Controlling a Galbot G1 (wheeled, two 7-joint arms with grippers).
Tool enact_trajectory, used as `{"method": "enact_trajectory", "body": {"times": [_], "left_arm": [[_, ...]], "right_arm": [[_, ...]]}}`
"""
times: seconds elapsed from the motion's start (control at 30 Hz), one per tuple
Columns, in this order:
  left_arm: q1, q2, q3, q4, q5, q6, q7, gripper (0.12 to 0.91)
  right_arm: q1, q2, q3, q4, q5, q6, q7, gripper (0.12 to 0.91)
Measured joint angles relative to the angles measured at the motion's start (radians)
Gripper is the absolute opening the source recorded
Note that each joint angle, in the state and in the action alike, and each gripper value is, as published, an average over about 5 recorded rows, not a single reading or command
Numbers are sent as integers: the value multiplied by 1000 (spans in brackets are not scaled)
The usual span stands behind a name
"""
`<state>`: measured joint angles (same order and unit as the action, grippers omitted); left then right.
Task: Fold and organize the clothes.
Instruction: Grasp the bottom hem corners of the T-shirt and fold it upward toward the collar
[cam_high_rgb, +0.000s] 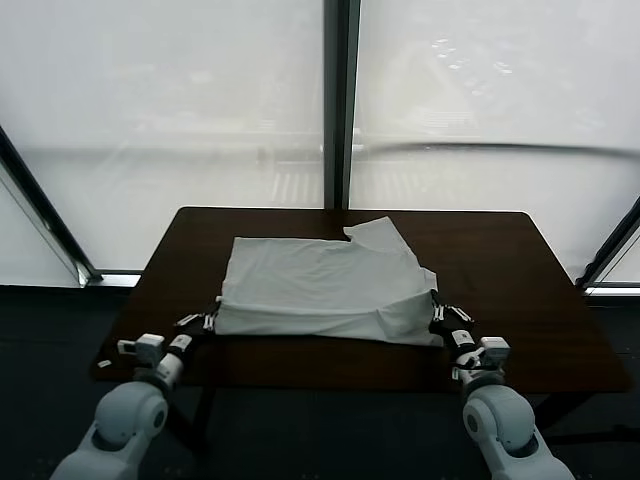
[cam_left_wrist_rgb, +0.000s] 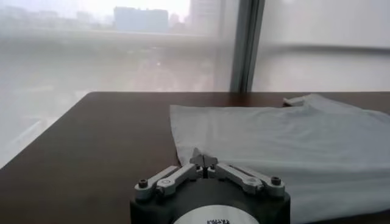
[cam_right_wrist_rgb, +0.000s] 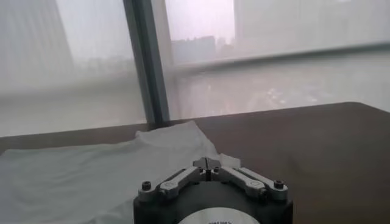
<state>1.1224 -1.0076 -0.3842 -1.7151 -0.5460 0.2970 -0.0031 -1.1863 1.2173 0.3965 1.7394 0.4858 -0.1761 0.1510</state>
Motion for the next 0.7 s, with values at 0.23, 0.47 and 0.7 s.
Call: {"method": "enact_trajectory", "body": {"times": [0.23,0.47,0.7], "left_arm": [[-25,5,10,25,-1,-3,1,149],[-31,7,9,32,-14,5,-23,244],[-13,18,-16,11,-13,12,-30,678]], "right_arm": [[12,8,-5,-17,-2,0,-2,140],[0,8,5,-2,0,0,-25,385],[-40,-16,34,42,-2,17,-59,804]]}}
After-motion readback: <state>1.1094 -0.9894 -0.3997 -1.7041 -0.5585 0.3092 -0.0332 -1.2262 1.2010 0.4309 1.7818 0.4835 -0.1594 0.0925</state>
